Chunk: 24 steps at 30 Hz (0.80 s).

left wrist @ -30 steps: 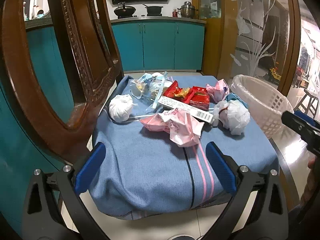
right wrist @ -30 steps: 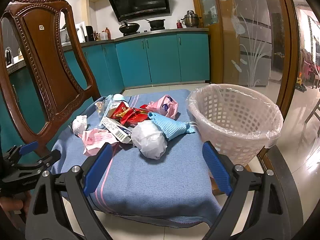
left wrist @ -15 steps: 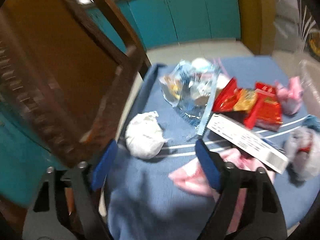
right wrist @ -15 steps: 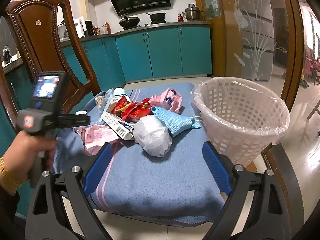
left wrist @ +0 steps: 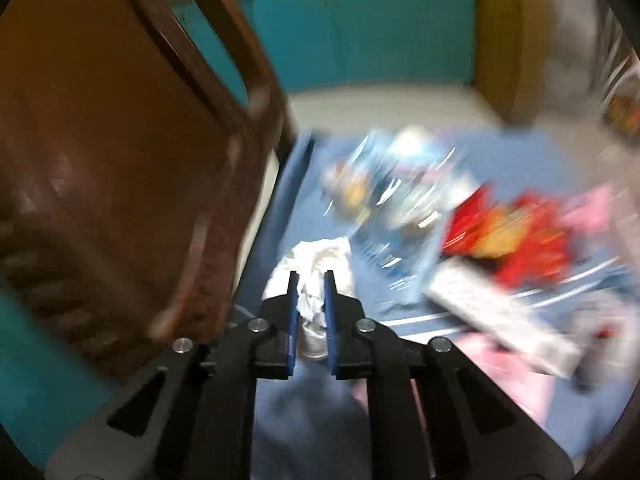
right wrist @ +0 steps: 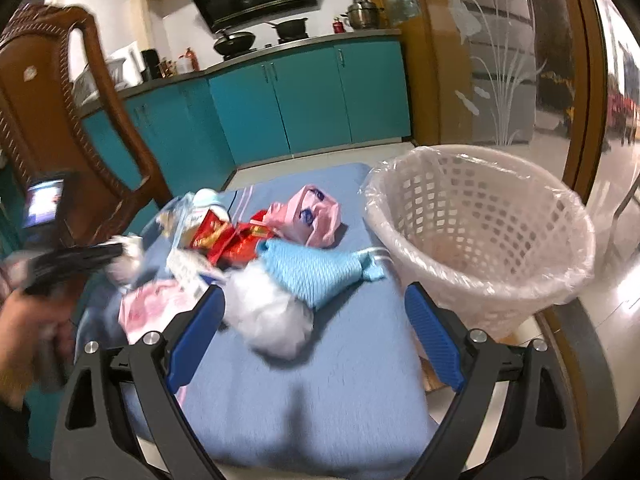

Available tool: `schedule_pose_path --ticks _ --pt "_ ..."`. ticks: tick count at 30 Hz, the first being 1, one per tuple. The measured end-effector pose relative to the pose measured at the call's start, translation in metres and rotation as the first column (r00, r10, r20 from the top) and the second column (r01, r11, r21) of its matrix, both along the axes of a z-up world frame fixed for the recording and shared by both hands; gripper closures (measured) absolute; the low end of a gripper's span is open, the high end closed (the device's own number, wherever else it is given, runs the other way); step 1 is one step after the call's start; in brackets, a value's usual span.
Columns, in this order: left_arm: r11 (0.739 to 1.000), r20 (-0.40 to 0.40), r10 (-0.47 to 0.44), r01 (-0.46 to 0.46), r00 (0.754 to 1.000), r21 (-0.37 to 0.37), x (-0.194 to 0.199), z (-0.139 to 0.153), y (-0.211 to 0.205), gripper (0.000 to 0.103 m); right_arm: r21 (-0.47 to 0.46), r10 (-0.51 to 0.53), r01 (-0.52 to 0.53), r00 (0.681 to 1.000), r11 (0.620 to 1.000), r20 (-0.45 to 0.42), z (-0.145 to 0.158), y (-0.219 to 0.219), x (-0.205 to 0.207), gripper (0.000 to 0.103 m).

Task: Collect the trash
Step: 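Grasp the white tissue with left tool while right grasps light blue item, then drop the light blue item into the basket with right tool while left holds tissue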

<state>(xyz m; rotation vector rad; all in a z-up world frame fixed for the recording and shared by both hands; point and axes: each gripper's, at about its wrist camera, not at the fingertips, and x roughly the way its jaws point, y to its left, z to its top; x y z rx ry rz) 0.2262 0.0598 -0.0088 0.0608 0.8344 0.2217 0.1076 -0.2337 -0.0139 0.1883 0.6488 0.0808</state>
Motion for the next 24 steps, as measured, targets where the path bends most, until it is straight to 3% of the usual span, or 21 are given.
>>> schedule_pose_path --ticks 2,3,5,7,9,11,14,18,20,24 --pt "0.99 0.131 -0.079 0.093 0.988 -0.108 -0.046 0.033 -0.001 0.091 0.011 0.009 -0.009 1.0 1.0 -0.012 -0.003 0.003 0.015 0.014" --pt "0.976 0.212 -0.115 0.15 0.971 -0.16 -0.077 0.048 -0.001 0.091 0.01 0.019 -0.019 1.0 1.0 -0.019 -0.004 0.007 0.025 0.015" --pt "0.953 0.288 -0.147 0.213 0.946 -0.213 -0.113 0.059 -0.003 0.091 0.01 0.034 -0.034 0.999 0.999 -0.034 -0.008 0.015 0.043 0.019" --pt "0.932 0.34 -0.164 0.259 0.926 -0.254 -0.143 0.059 -0.002 0.091 0.006 0.047 -0.047 0.997 0.999 -0.059 -0.012 0.021 0.057 0.032" --pt "0.919 0.347 -0.168 0.274 0.922 -0.283 -0.156 0.051 -0.001 0.091 0.003 0.059 -0.059 0.992 0.998 -0.108 -0.019 0.024 0.072 0.073" --pt "0.917 0.335 -0.179 0.28 0.925 -0.283 -0.156 0.042 -0.005 0.091 0.041 0.052 -0.047 0.991 0.998 -0.121 -0.021 0.018 0.077 0.099" --pt "0.924 0.31 -0.194 0.279 0.931 -0.26 -0.151 0.031 -0.01 0.091 0.099 0.002 0.001 1.0 0.995 -0.024 0.002 -0.003 0.057 0.099" --pt "0.919 0.283 -0.174 0.259 0.943 -0.299 -0.15 0.026 -0.01 0.09 0.233 0.021 -0.054 0.989 0.971 0.144 0.039 -0.026 0.015 0.099" --pt "0.912 0.294 -0.171 0.264 0.94 -0.313 -0.15 0.027 -0.009 0.091 0.274 0.059 -0.11 0.981 0.955 0.186 0.05 -0.031 -0.01 0.099" --pt "0.915 0.31 -0.183 0.277 0.933 -0.295 -0.156 0.031 -0.012 0.09 0.248 0.118 -0.167 0.972 0.954 0.201 0.053 -0.017 -0.045 0.099"
